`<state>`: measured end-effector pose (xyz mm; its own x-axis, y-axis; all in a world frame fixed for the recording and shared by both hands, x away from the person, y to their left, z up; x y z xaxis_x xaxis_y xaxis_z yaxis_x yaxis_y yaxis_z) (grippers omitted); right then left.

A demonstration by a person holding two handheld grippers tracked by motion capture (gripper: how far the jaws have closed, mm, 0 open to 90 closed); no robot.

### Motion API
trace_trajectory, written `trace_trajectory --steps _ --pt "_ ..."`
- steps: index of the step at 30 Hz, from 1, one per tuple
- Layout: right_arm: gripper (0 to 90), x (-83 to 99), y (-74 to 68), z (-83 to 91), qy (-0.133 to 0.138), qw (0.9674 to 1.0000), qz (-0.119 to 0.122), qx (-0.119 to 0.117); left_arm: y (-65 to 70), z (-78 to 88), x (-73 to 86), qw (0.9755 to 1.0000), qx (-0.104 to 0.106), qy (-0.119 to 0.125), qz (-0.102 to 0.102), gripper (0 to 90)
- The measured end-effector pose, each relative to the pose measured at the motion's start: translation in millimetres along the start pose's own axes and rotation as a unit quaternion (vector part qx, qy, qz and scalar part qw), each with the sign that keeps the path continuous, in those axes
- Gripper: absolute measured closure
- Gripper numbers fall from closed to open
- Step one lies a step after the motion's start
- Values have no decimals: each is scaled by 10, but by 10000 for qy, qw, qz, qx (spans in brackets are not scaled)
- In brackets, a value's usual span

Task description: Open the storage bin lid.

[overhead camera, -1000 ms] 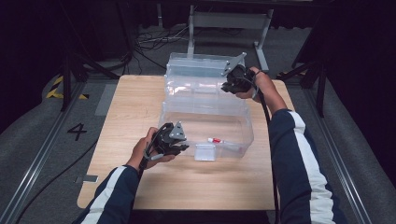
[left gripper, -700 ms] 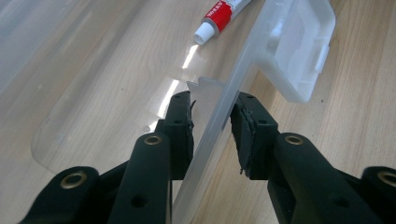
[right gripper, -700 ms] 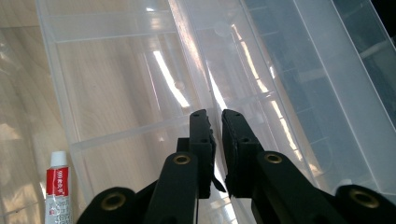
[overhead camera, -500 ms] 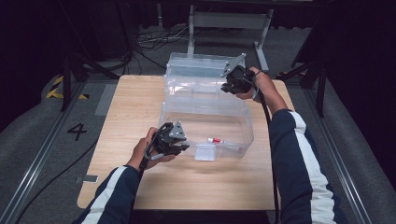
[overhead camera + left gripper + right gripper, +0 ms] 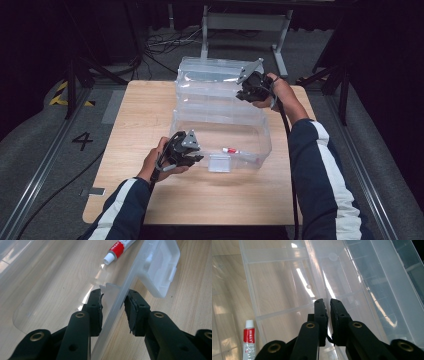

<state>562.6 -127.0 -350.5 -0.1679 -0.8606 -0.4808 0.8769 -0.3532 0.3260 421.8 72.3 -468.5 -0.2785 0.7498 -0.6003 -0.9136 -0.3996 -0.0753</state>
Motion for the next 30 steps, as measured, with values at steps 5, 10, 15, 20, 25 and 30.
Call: trace_trajectory --steps 5,10,15,20,25,30 --pt "852 2 -22 22 29 10000 7 -14 3 -1 1 10000 -23 7 -9 669" --pt "853 14 -37 31 47 10000 21 -8 9 -14 0 10000 1 -21 -1 662" --pt "853 18 -60 53 48 10000 52 12 9 -12 2 10000 5 -27 -10 658" --pt "855 22 -79 74 66 10000 66 -1 9 -12 3 10000 7 -27 -16 655" --pt "856 24 -96 85 90 9999 61 -48 10 -13 3 10000 1 -19 -9 655" --pt "855 23 -108 92 106 9999 91 -4 10 -14 2 10000 4 -19 4 653"
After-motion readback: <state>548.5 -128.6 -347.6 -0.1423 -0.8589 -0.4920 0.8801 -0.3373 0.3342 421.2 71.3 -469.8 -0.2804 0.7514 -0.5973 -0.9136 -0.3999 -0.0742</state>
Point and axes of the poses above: each handheld gripper's, and its own axes: z roughly backward along the jaws, x roughly out of its underside, y roughly to its right, the point moved 6 cm from there along -z, roughly forward along the jaws, and after that the axes turned 2 degrees about -y, right-handed, at the moved point
